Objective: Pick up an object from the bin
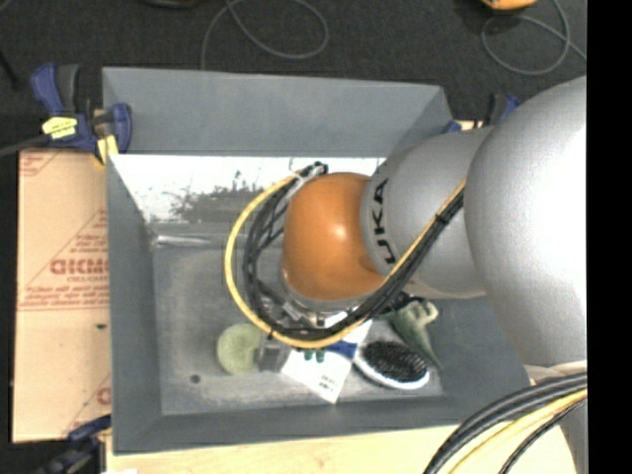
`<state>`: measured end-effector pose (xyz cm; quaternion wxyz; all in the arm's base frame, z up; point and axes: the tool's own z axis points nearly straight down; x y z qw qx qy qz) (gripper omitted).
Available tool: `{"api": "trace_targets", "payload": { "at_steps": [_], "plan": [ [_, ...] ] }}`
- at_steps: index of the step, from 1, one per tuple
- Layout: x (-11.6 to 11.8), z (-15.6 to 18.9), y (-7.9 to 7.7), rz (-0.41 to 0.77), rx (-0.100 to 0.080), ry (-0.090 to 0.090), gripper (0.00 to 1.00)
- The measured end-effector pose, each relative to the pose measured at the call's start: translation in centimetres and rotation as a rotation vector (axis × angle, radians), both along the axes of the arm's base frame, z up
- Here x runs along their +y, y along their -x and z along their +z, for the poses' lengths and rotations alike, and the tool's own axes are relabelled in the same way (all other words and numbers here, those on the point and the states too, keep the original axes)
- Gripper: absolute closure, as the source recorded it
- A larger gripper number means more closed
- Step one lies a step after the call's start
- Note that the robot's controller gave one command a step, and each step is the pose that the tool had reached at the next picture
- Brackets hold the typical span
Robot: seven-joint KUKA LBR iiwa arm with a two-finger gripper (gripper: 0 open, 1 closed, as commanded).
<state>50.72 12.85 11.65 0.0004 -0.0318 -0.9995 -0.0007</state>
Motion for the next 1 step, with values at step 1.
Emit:
{"api": "trace_targets", "payload": {
  "at_steps": [1],
  "plan": [
    [0.03,1.44,-0.08,0.000,-0.003,-0.001,1.00]
  ]
}}
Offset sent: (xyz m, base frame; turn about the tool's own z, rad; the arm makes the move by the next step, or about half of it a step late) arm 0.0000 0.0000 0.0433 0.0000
